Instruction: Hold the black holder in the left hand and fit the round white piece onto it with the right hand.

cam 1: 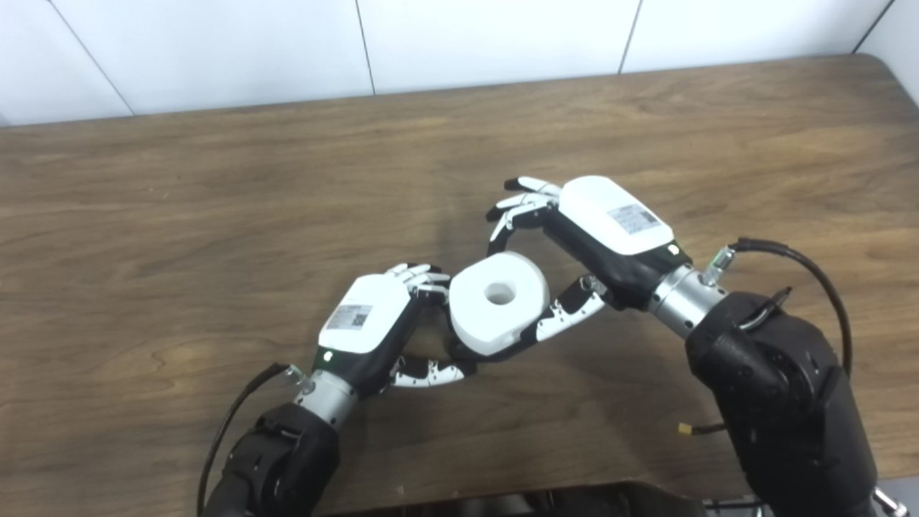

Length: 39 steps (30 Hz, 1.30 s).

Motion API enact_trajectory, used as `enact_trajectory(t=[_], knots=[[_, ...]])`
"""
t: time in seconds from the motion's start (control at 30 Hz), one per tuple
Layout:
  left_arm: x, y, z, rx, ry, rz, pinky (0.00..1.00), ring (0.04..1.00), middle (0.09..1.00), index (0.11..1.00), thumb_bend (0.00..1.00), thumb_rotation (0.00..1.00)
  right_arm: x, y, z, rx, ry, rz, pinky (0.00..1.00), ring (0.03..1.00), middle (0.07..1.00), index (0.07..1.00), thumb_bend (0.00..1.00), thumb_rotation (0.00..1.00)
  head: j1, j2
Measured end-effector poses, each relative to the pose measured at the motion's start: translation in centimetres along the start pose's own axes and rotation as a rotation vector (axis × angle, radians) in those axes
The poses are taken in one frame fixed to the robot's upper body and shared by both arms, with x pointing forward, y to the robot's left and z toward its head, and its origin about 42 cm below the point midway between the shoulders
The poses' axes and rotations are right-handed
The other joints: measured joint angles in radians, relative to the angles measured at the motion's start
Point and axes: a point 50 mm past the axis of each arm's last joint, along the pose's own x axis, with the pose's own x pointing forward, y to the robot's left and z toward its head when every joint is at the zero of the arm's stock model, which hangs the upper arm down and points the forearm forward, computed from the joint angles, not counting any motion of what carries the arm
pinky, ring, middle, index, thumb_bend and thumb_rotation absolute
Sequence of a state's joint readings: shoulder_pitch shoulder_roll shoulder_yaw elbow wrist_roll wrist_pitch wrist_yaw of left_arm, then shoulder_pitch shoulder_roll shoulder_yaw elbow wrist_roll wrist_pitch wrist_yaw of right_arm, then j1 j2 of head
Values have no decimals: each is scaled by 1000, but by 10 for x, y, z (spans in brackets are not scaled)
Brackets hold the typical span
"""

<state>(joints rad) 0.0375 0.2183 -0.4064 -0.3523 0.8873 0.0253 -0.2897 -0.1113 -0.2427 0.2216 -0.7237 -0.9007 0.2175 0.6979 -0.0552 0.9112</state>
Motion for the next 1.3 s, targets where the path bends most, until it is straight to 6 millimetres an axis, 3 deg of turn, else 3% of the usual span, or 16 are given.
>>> enact_trajectory(t=[1.3], knots=[[-1, 1, 0, 1, 1, -3, 895, 874, 801, 486, 516, 58, -3, 2, 3, 6, -5, 20, 788, 912, 784, 482, 521, 144, -3, 9]])
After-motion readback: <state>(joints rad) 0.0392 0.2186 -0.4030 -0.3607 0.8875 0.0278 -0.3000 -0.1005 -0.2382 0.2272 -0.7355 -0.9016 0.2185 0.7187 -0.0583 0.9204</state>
